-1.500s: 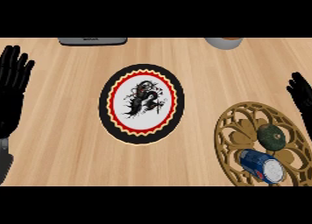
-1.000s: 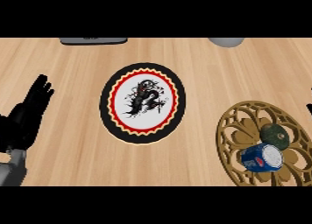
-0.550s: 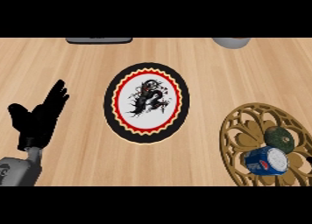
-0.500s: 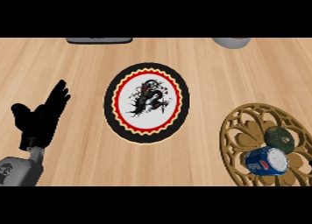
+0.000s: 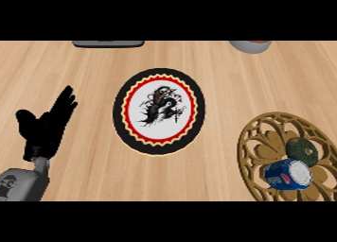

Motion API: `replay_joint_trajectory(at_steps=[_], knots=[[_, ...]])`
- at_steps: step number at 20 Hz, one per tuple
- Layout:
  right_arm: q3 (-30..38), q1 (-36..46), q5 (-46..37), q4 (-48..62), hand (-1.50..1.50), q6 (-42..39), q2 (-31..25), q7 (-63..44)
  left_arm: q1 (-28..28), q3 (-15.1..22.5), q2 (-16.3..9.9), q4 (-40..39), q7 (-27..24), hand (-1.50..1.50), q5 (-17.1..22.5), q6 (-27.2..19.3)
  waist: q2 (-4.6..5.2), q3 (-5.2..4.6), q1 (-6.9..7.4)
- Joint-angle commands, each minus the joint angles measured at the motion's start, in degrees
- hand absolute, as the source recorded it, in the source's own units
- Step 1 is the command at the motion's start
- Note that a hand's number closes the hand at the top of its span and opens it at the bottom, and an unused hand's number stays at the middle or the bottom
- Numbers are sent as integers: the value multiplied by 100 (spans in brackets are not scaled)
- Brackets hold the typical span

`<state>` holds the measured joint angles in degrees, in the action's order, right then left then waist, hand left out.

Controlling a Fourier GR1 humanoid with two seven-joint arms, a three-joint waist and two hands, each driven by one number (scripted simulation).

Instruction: Pick the squash from the placemat and place it in the plate

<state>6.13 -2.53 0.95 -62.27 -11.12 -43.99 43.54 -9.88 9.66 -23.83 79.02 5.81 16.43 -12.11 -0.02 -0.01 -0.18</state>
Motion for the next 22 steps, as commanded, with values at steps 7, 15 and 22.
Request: replay_joint_trajectory(at_steps=[7, 15, 22], knots=[[-514, -37, -977, -1264, -150, 110, -197, -1755, 98, -224, 7, 209, 249, 0, -85, 182, -10, -7, 9], [-852, 40, -2024, -1282, -150, 242, 122, -2424, -73, -283, 305, 59, 246, 0, -428, 202, -3, 0, 9], [-732, 474, -2353, -1392, -150, -571, 131, -3021, -222, -434, 627, -137, 204, 0, -708, 255, 2, -1, 7]])
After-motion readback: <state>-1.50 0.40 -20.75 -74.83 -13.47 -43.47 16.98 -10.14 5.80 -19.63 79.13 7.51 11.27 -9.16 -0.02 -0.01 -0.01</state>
